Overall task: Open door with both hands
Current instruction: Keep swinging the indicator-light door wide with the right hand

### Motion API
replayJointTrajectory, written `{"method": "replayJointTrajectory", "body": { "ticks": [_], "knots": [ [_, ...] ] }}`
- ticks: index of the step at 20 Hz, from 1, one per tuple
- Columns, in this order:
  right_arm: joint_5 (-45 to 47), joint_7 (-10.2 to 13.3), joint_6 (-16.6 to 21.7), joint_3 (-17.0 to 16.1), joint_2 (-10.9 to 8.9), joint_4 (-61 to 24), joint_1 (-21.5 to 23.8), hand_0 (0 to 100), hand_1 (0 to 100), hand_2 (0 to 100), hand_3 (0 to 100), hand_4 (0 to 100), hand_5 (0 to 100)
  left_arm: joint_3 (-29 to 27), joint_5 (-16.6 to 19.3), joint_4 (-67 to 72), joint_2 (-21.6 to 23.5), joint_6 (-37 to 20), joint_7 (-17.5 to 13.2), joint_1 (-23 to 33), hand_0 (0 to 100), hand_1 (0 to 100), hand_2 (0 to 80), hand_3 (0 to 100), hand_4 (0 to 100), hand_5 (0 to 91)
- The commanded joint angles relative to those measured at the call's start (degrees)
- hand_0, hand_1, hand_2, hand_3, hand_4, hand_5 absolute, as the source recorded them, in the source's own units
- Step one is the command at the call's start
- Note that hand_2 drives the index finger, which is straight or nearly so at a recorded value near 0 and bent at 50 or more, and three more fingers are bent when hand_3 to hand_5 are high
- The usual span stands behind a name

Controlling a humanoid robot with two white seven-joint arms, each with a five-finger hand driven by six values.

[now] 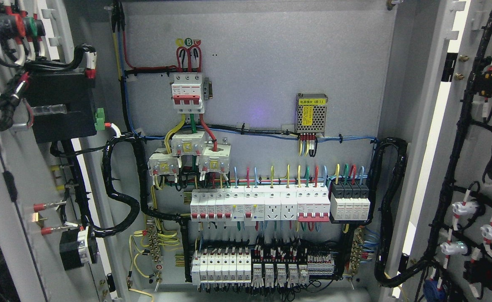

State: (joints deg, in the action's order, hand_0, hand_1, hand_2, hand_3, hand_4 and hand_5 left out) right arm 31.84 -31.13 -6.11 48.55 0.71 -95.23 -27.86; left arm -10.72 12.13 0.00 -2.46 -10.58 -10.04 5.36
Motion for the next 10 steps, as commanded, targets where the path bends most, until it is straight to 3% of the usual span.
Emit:
{"method": "replayJointTrajectory", "body": {
  "ticks": [1,10],
  "knots": [
    [-1.4,0.0,0.1,1.4,2.36,0.1,0.1,11,0,0,0,0,0,0.0,0.0,-1.8,0.0,0.0,0.0,0.0,0,0,0.0,0,3,0.0],
    [-1.8,0.0,0.9,0.1,1.49,1.1,0.6,11,0,0,0,0,0,0.0,0.0,-1.8,0.0,0.0,0.0,0.0,0,0,0.0,0,3,0.0]
  ]
}}
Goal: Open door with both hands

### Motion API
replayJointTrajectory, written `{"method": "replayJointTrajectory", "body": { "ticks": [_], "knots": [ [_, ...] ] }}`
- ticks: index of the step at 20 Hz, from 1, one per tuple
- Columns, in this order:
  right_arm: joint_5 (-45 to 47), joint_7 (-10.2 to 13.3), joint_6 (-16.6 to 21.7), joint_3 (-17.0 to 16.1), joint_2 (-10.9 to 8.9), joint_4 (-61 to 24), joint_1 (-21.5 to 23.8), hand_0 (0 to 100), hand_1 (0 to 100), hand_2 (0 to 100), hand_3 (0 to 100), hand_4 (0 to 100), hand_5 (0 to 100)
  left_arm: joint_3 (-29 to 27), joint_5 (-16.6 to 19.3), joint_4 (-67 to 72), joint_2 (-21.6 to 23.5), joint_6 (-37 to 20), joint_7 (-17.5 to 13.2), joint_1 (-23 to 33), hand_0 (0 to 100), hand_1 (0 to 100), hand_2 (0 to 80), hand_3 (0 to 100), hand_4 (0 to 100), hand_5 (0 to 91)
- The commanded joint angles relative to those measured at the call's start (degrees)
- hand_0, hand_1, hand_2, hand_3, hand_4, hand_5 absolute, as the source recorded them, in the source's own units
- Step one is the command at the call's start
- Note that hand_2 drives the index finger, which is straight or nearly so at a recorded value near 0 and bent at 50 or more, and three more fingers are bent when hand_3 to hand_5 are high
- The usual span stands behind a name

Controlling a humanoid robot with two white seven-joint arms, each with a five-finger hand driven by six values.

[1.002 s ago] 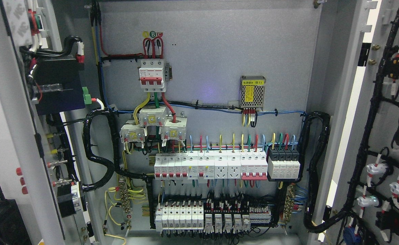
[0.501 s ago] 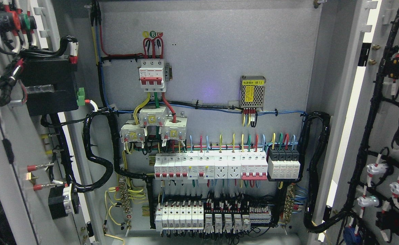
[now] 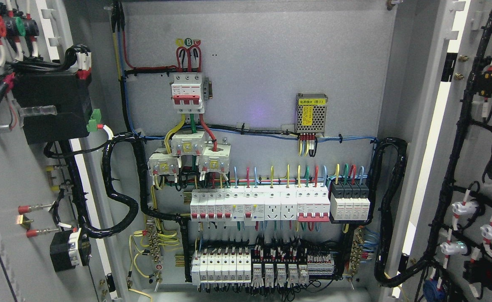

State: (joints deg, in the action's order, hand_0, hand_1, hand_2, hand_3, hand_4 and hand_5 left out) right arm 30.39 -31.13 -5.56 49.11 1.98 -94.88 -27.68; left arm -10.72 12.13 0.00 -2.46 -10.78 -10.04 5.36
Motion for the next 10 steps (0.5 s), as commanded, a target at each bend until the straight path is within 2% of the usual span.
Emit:
{"method": "replayJointTrajectory", "body": {
  "ticks": [1,3,7,10],
  "knots": [
    [-0.4,0.0,0.4,-0.8,0.13,0.8,0.7,11,0,0,0,0,0,0.0,0.0,-1.8,0.0,0.2,0.0,0.0,0,0,0.0,0,3,0.0],
    [-0.5,0.4,0.3,-2.3,-0.3,0.8,1.1,11,0,0,0,0,0,0.0,0.0,-1.8,0.0,0.2,0.0,0.0,0,0,0.0,0,3,0.0],
    [-0.5,6.9,0.3,-6.1,-1.27,1.5,2.8,11,0,0,0,0,0,0.0,0.0,-1.8,0.0,0.2,0.0,-0.1,0,0,0.0,0,3,0.0],
    [-0.8,10.1,0.4,-9.1,-2.85,1.5,4.2,11,0,0,0,0,0,0.0,0.0,-1.8,0.0,0.2,0.0,-0.1,0,0,0.0,0,3,0.0]
  ]
}}
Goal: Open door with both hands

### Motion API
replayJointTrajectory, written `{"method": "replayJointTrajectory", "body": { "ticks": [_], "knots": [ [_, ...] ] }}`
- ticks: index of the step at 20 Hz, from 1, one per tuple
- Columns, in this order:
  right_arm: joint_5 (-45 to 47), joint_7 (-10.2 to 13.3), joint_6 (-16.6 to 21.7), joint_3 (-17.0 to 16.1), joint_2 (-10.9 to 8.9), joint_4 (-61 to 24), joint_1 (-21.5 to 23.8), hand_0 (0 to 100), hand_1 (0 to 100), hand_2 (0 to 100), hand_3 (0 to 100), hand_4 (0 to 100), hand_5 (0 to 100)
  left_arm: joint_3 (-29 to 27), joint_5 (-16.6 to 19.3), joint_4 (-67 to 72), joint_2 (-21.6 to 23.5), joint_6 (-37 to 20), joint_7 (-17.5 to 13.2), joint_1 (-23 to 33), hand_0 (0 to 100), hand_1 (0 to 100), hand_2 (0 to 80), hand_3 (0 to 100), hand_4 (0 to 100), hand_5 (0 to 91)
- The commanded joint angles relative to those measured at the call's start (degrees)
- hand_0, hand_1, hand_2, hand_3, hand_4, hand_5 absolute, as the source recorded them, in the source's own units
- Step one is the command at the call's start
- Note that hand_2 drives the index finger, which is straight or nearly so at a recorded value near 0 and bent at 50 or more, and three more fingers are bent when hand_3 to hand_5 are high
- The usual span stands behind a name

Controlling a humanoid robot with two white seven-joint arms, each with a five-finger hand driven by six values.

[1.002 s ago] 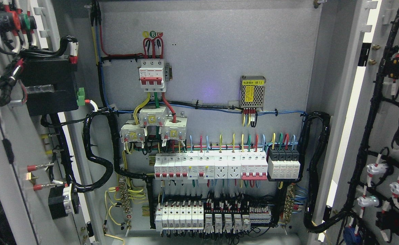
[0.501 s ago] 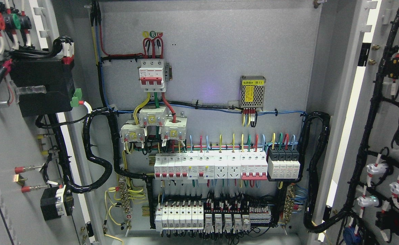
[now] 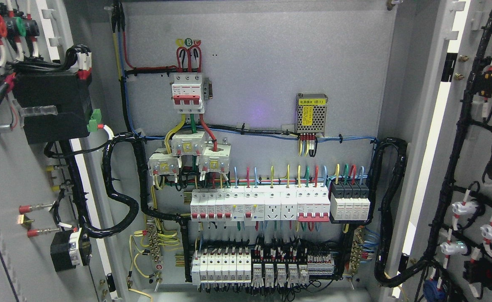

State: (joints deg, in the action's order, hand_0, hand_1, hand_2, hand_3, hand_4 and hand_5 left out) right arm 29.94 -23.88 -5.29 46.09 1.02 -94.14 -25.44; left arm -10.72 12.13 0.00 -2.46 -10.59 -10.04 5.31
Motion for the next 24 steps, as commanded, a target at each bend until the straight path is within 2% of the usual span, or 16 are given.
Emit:
{"method": "replayJointTrajectory", "body": {
  "ticks": [1,4,7,10,12,14,17,21,24],
  "knots": [
    [-0.8,4.1,0.2,-7.6,-2.07,0.7,2.5,11,0,0,0,0,0,0.0,0.0,-1.7,-0.1,0.0,0.0,0.0,0,0,0.0,0,3,0.0],
    [-2.3,5.7,1.1,-12.1,-2.51,0.7,5.4,11,0,0,0,0,0,0.1,0.0,-2.1,-0.2,0.0,-0.1,0.1,0,0,0.0,0,3,0.0],
    [-3.5,5.7,4.5,-14.1,-6.36,0.6,9.2,11,0,0,0,0,0,1.9,0.0,-6.5,-0.3,-0.9,-0.2,1.4,0,0,0.0,0,3,0.0],
    [-3.6,5.8,8.9,-15.2,-10.32,0.6,13.2,11,0,0,0,0,0,5.3,-0.9,-17.7,-0.3,-1.1,-0.2,7.2,0,0,0.0,0,3,0.0],
    [-3.6,5.8,11.2,-16.2,-12.35,0.5,16.6,11,0,0,0,0,0,7.8,-3.1,-26.0,0.2,-1.0,-0.2,11.1,0,0,0.0,0,3,0.0],
    [-3.6,5.9,14.4,-17.2,-12.97,0.4,20.0,11,0,0,0,0,0,10.4,-6.0,-32.0,0.7,-1.1,-0.2,13.0,0,0,0.0,0,3,0.0],
    [-3.7,7.8,16.7,-19.2,-13.76,-0.7,23.9,11,0,0,0,0,0,15.4,-8.2,-42.0,2.5,-1.0,-0.2,16.3,0,0,0.0,0,3,0.0],
    [-4.0,7.6,23.2,-19.2,-14.81,-0.9,26.1,11,0,0,0,0,0,23.2,-14.6,-60.9,7.7,-1.0,-0.2,23.7,0,0,0.0,0,3,0.0],
    [-4.8,7.2,23.5,-19.3,-16.48,-0.9,27.3,11,0,0,0,0,0,24.2,-15.0,-72.7,9.9,-0.9,-0.1,29.0,0,0,0.0,0,3,0.0]
  ]
}}
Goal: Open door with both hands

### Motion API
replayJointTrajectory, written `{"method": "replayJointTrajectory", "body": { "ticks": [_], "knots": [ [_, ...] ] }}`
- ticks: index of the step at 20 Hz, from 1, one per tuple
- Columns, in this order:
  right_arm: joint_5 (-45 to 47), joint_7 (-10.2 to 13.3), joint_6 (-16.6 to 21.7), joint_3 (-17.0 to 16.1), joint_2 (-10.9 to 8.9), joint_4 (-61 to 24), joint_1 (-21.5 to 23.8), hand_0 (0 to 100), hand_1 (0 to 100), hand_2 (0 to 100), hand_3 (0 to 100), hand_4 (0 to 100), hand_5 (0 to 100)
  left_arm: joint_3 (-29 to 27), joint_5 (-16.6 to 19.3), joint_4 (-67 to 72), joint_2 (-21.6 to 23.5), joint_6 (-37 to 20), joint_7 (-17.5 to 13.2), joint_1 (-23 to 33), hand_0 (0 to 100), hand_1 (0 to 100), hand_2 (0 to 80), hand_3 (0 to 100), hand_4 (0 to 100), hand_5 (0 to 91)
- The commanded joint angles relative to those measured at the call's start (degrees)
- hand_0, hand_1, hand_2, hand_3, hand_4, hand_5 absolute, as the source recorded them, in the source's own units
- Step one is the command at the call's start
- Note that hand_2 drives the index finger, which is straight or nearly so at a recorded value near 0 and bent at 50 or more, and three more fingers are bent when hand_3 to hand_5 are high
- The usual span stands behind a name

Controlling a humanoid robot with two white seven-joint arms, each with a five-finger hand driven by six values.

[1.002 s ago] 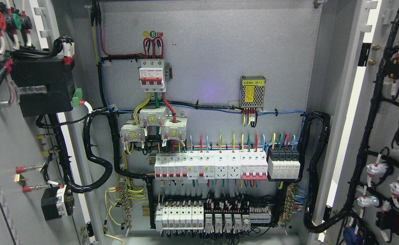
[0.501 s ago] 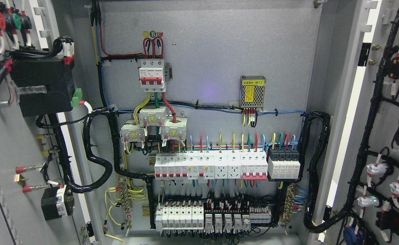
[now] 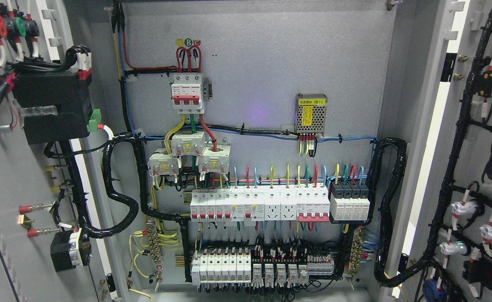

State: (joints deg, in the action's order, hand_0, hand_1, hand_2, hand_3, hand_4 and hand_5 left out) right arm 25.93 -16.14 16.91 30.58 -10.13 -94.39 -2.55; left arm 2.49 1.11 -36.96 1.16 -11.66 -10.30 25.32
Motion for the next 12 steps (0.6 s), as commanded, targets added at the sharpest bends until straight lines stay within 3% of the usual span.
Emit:
{"method": "replayJointTrajectory", "body": {
  "ticks": [1,5,8,12],
  "knots": [
    [-0.8,-1.0,1.4,-3.7,-5.95,-0.6,5.1,11,0,0,0,0,0,11.1,-4.0,-38.3,6.7,0.2,0.1,10.2,0,0,0.0,0,3,0.0],
    [-0.7,-4.3,2.1,-3.7,-8.5,-1.4,7.3,11,0,0,0,0,0,11.2,-3.8,-47.0,7.4,0.1,0.1,14.2,0,0,0.0,0,3,0.0],
    [-0.7,-8.0,5.2,-3.8,-8.86,-1.5,7.9,11,0,0,0,0,0,11.1,-3.8,-54.8,7.4,0.0,0.1,17.1,0,0,0.0,0,3,0.0],
    [-0.7,-8.1,7.1,-4.1,-10.34,-4.4,9.5,11,0,0,0,0,0,10.6,-3.7,-60.2,7.4,-0.1,0.0,18.7,0,0,0.0,0,3,0.0]
  ]
}}
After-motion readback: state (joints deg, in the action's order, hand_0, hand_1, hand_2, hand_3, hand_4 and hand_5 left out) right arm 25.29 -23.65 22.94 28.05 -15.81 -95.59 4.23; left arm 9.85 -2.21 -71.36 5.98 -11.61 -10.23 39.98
